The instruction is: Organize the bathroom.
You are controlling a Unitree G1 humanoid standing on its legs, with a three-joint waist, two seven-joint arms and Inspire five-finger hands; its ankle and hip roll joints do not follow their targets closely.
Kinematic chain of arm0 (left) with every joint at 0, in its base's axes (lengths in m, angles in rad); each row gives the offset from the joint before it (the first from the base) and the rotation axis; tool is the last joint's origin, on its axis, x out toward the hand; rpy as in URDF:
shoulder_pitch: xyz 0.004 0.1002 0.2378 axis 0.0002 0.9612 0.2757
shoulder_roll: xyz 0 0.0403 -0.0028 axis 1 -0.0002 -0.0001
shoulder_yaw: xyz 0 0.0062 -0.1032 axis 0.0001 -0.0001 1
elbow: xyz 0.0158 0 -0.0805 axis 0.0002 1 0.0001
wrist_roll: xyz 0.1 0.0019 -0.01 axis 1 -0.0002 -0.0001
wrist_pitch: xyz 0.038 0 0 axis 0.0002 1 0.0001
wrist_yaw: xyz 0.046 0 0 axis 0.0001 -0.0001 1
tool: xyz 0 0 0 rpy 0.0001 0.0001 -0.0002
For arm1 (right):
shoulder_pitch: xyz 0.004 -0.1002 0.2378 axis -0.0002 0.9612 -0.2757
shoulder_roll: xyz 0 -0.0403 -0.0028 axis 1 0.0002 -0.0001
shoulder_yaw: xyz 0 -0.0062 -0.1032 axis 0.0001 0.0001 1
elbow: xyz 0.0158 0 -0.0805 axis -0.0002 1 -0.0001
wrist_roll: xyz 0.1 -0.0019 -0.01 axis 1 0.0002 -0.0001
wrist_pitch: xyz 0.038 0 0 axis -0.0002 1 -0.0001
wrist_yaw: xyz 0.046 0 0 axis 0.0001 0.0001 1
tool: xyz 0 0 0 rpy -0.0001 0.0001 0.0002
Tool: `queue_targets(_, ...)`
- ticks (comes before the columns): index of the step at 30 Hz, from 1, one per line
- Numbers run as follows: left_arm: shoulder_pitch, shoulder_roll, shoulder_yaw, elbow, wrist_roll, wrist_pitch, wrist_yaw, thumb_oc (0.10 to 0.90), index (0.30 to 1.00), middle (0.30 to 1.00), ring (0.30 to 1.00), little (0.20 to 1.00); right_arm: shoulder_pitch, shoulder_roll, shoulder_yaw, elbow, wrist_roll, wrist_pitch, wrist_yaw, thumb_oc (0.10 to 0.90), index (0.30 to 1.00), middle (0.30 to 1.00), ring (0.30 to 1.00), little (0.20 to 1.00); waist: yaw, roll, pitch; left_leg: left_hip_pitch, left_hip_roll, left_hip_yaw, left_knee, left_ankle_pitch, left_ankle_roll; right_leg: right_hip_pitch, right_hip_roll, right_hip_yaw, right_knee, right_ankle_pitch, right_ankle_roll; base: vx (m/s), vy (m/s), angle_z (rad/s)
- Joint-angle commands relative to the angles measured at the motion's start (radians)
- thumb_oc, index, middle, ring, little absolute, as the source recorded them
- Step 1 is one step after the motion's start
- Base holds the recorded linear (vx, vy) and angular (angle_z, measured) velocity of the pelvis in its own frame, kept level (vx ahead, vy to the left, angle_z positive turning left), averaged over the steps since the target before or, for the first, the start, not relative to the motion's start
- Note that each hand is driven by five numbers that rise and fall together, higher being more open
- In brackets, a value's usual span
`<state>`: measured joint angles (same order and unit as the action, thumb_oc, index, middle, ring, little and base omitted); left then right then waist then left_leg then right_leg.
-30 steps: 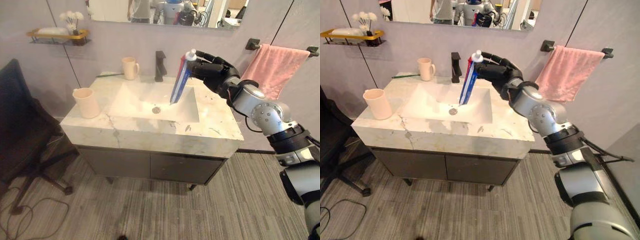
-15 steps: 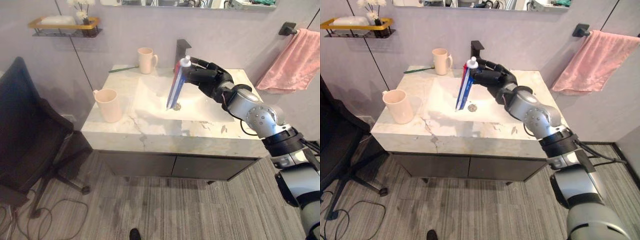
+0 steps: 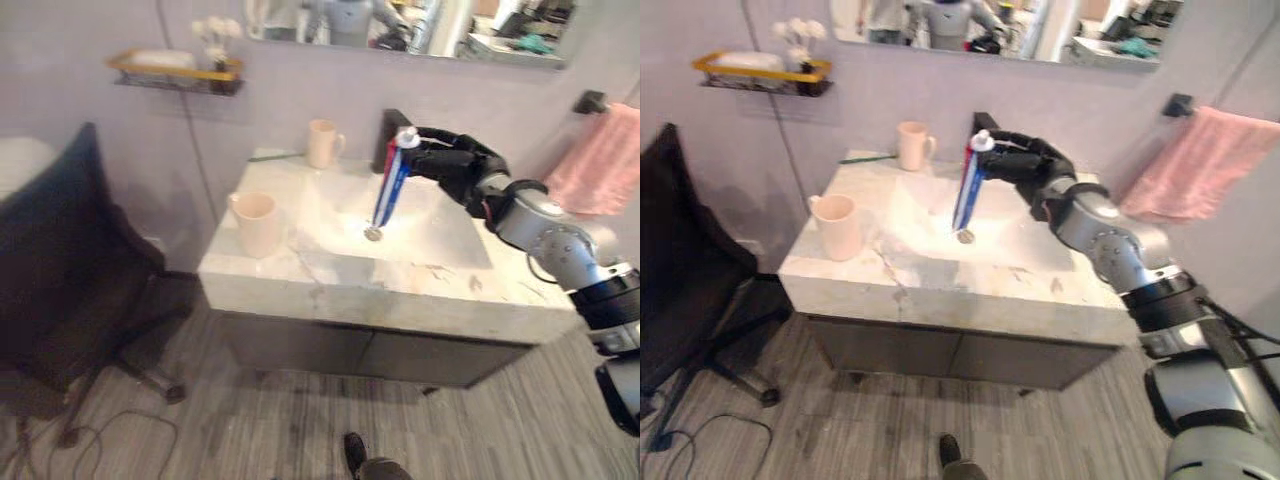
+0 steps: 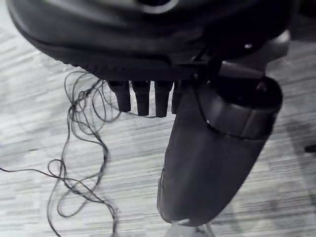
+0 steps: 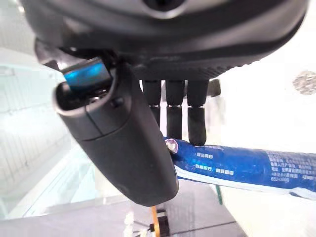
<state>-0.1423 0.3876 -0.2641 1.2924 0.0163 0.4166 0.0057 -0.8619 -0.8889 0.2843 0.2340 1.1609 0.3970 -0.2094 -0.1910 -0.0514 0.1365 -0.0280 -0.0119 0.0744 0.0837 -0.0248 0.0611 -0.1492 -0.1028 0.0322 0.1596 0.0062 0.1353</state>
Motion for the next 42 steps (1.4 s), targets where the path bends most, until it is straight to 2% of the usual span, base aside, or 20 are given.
queue_targets(1,0.026,0.074,-0.055,0.063,0.058,0.047,-0.032,0.8,0.9,0.9,0.9,0.9,-0.288,-0.076,-0.11,0.184,0.013,-0.174,0.144,0.4,0.3,0.3,0.3,0.3,0.048,-0.028,-0.092,0.005,0.044,0.075,0.105,-0.104,-0.048,0.045,-0.013,0.002,-0.001,0.01,0.053,0.1,-0.126,0.38)
queue_targets(6,0.019,0.058,-0.073,0.076,0.008,0.064,-0.02,0.8,0.9,0.9,0.9,0.9,-0.349,-0.091,-0.068,0.199,0.042,-0.178,0.166,0.4,0.3,0.3,0.3,0.3,0.045,-0.036,-0.118,0.022,0.06,0.068,0.045,-0.083,-0.055,0.075,0.0,-0.002,-0.016,-0.014,0.049,0.04,-0.058,0.11)
queue_targets(9,0.021,0.052,-0.043,0.095,-0.082,0.112,0.079,0.8,0.9,0.9,0.9,0.9,-0.376,-0.084,-0.048,0.169,0.045,-0.171,0.155,0.4,0.3,0.3,0.3,0.3,0.047,-0.042,-0.128,0.031,0.065,0.067,0.015,-0.073,-0.059,0.083,0.005,-0.007,-0.028,-0.018,0.049,0.01,-0.028,-0.05)
queue_targets(11,0.024,0.058,-0.015,0.126,-0.209,0.191,0.313,0.8,0.9,0.9,0.9,0.9,-0.393,-0.081,-0.028,0.162,0.046,-0.178,0.154,0.4,0.3,0.3,0.3,0.3,0.052,-0.05,-0.135,0.032,0.071,0.069,0.003,-0.066,-0.065,0.087,0.007,-0.01,-0.037,-0.02,0.048,0.0,-0.039,-0.02)
queue_targets(12,0.025,0.068,0.022,0.145,-0.417,0.145,0.517,0.8,0.9,0.9,0.9,0.9,-0.406,-0.07,-0.017,0.148,0.041,-0.177,0.135,0.4,0.3,0.3,0.3,0.3,0.054,-0.056,-0.138,0.036,0.075,0.071,-0.001,-0.063,-0.07,0.089,0.01,-0.012,-0.042,-0.022,0.046,0.01,-0.035,0.0)
queue_targets(15,0.038,0.054,0.109,0.165,-0.727,0.09,0.683,0.8,0.9,0.9,0.9,0.9,-0.458,-0.076,0.031,0.104,0.065,-0.168,0.061,0.4,0.3,0.3,0.3,0.3,0.063,-0.075,-0.151,0.039,0.089,0.067,-0.017,-0.052,-0.081,0.102,0.015,-0.024,-0.058,-0.022,0.041,0.01,-0.042,0.09)
queue_targets(17,0.062,0.05,0.133,0.179,-0.824,0.034,0.743,0.8,0.9,0.9,0.9,0.9,-0.486,-0.093,0.059,0.111,0.078,-0.168,0.049,0.4,0.3,0.3,0.3,0.3,0.074,-0.086,-0.16,0.035,0.101,0.06,-0.028,-0.041,-0.092,0.106,0.019,-0.031,-0.069,-0.02,0.039,0.01,-0.055,0.26)
queue_targets(18,0.066,0.049,0.137,0.18,-0.844,0.026,0.751,0.8,0.9,0.9,0.9,0.9,-0.493,-0.095,0.066,0.114,0.079,-0.167,0.052,0.4,0.3,0.3,0.3,0.3,0.074,-0.086,-0.161,0.036,0.103,0.059,-0.032,-0.038,-0.094,0.108,0.02,-0.034,-0.071,-0.02,0.039,0.02,-0.074,0.28)
queue_targets(19,0.083,0.05,0.158,0.195,-0.912,-0.01,0.773,0.8,0.9,0.9,0.9,0.9,-0.532,-0.111,0.098,0.136,0.085,-0.165,0.05,0.4,0.3,0.3,0.3,0.3,0.083,-0.096,-0.167,0.034,0.116,0.058,-0.043,-0.028,-0.104,0.114,0.022,-0.045,-0.08,-0.022,0.036,0.02,-0.074,0.27)
queue_targets(23,0.128,0.041,0.154,0.198,-1.012,-0.013,0.793,0.8,0.9,0.9,0.9,0.9,-0.607,-0.124,0.169,0.171,0.096,-0.156,0.06,0.4,0.3,0.3,0.3,0.3,0.095,-0.101,-0.175,0.024,0.147,0.059,-0.053,-0.008,-0.126,0.114,0.023,-0.07,-0.075,-0.038,0.031,0.03,-0.087,0.48)
queue_targets(25,0.138,0.042,0.156,0.195,-1.012,-0.008,0.792,0.8,0.9,0.9,0.9,0.9,-0.628,-0.12,0.185,0.173,0.088,-0.135,0.05,0.4,0.3,0.3,0.3,0.3,0.096,-0.099,-0.176,0.023,0.166,0.074,-0.063,0.007,-0.138,0.11,0.025,-0.083,-0.07,-0.047,0.025,0.04,-0.098,0.57)
queue_targets(27,0.142,0.042,0.15,0.187,-0.964,-0.004,0.793,0.8,0.9,0.9,0.9,0.9,-0.643,-0.114,0.191,0.165,0.059,-0.09,0.026,0.4,0.3,0.3,0.3,0.3,0.099,-0.097,-0.179,0.006,0.201,0.088,-0.092,0.051,-0.164,0.119,0.039,-0.104,-0.088,-0.055,0.012,0.02,-0.162,0.55)
queue_targets(28,0.139,0.046,0.14,0.178,-0.905,0.013,0.782,0.8,0.9,0.9,0.9,0.9,-0.658,-0.104,0.198,0.168,0.039,-0.063,-0.007,0.4,0.3,0.3,0.3,0.3,0.1,-0.097,-0.184,-0.026,0.234,0.095,-0.108,0.093,-0.186,0.135,0.053,-0.124,-0.113,-0.057,0.0,0.0,-0.153,0.84)
queue_targets(30,0.129,0.048,0.119,0.171,-0.873,0.038,0.768,0.8,0.9,0.9,0.9,0.9,-0.662,-0.105,0.2,0.165,0.021,-0.043,-0.04,0.4,0.3,0.3,0.3,0.3,0.093,-0.091,-0.184,-0.08,0.256,0.113,-0.091,0.123,-0.202,0.15,0.06,-0.161,-0.126,-0.06,-0.01,-0.02,-0.115,1.27)
queue_targets(32,0.115,0.049,0.101,0.155,-0.85,0.069,0.757,0.8,0.9,0.9,0.9,0.9,-0.656,-0.104,0.188,0.18,-0.019,-0.027,-0.039,0.4,0.3,0.3,0.3,0.3,0.082,-0.087,-0.183,-0.114,0.235,0.127,-0.018,0.101,-0.198,0.155,0.052,-0.183,-0.125,-0.06,-0.015,-0.04,-0.003,1.29)
queue_targets(33,0.105,0.044,0.082,0.144,-0.882,0.085,0.751,0.8,0.9,0.9,0.9,0.9,-0.634,-0.095,0.173,0.214,-0.059,-0.058,0.017,0.4,0.3,0.3,0.3,0.3,0.082,-0.086,-0.183,-0.117,0.188,0.096,0.018,0.068,-0.184,0.154,0.042,-0.177,-0.118,-0.058,-0.01,-0.05,0.054,1.24)
queue_targets(34,0.104,0.045,0.081,0.143,-0.883,0.085,0.752,0.8,0.9,0.9,0.9,0.9,-0.634,-0.095,0.171,0.216,-0.061,-0.059,0.02,0.4,0.3,0.3,0.3,0.3,0.082,-0.087,-0.184,-0.12,0.187,0.097,0.018,0.071,-0.183,0.151,0.042,-0.177,-0.118,-0.056,-0.01,-0.04,0.098,0.9)
queue_targets(35,0.103,0.034,0.075,0.141,-0.915,0.093,0.756,0.8,0.9,0.9,0.9,0.9,-0.61,-0.08,0.165,0.256,-0.074,-0.123,0.079,0.4,0.3,0.3,0.3,0.3,0.075,-0.074,-0.179,-0.087,0.18,0.096,-0.028,0.073,-0.178,0.119,0.036,-0.168,-0.09,-0.058,-0.001,-0.01,0.068,0.21)
queue_targets(38,0.112,0.032,0.088,0.146,-0.886,0.083,0.718,0.8,0.9,0.9,0.9,0.9,-0.579,-0.08,0.147,0.25,-0.07,-0.169,0.068,0.4,0.3,0.3,0.3,0.3,0.07,-0.062,-0.166,-0.079,0.178,0.102,-0.041,0.068,-0.173,0.109,0.024,-0.151,-0.088,-0.055,0.001,-0.02,0.046,-0.18)
queue_targets(42,0.11,0.041,0.102,0.154,-0.881,0.074,0.692,0.8,0.9,0.9,0.9,0.9,-0.558,-0.065,0.134,0.254,-0.098,-0.182,0.097,0.4,0.3,0.3,0.3,0.3,0.06,-0.051,-0.166,-0.048,0.162,0.12,-0.05,0.047,-0.156,0.096,0.018,-0.13,-0.092,-0.047,0.007,0.01,0.022,-0.11)
